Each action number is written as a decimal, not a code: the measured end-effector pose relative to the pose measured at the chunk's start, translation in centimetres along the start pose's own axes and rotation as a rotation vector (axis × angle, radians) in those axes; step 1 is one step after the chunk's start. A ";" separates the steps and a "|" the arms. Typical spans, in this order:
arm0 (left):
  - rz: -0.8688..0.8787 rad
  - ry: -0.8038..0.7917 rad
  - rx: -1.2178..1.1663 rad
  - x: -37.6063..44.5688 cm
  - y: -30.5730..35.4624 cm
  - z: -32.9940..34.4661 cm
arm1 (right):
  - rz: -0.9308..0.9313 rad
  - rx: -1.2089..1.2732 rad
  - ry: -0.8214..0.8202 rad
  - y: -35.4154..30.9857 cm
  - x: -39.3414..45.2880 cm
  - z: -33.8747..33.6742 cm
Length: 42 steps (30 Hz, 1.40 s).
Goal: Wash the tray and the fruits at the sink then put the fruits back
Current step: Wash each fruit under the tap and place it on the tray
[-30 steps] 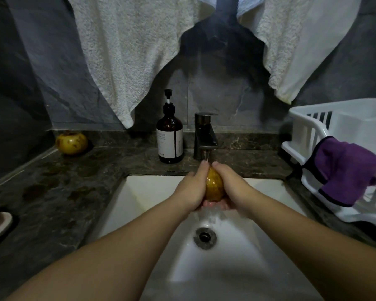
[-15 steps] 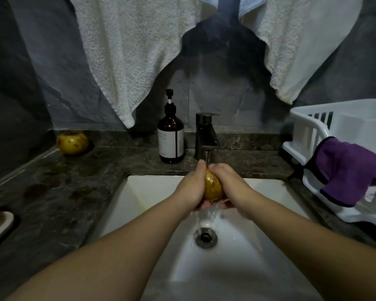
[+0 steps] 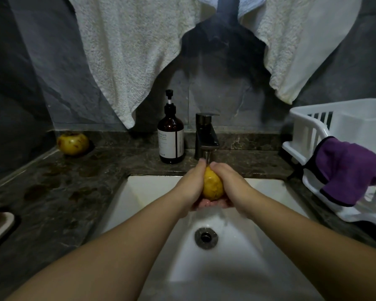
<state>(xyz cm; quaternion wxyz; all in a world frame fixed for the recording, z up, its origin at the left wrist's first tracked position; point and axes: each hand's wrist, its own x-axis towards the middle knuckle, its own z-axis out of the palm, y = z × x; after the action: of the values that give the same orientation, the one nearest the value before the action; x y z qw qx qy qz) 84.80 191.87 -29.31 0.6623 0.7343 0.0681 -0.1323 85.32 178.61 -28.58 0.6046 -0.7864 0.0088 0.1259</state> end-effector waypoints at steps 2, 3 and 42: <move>0.070 0.068 0.096 0.2 -0.1 0.2 | 0.103 0.038 -0.050 0.2 0.1 0.2; 0.077 0.076 0.108 0.1 -0.1 0.4 | 0.101 0.038 -0.058 0.2 0.1 0.2; 0.114 0.116 0.036 0.0 -0.2 0.5 | -0.070 0.006 -0.007 0.6 0.8 -0.1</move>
<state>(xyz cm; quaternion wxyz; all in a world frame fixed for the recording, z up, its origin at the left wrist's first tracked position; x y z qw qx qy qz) 84.68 191.35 -29.51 0.6506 0.7550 0.0619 -0.0529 86.00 178.42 -29.27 0.6112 -0.7839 -0.0203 0.1072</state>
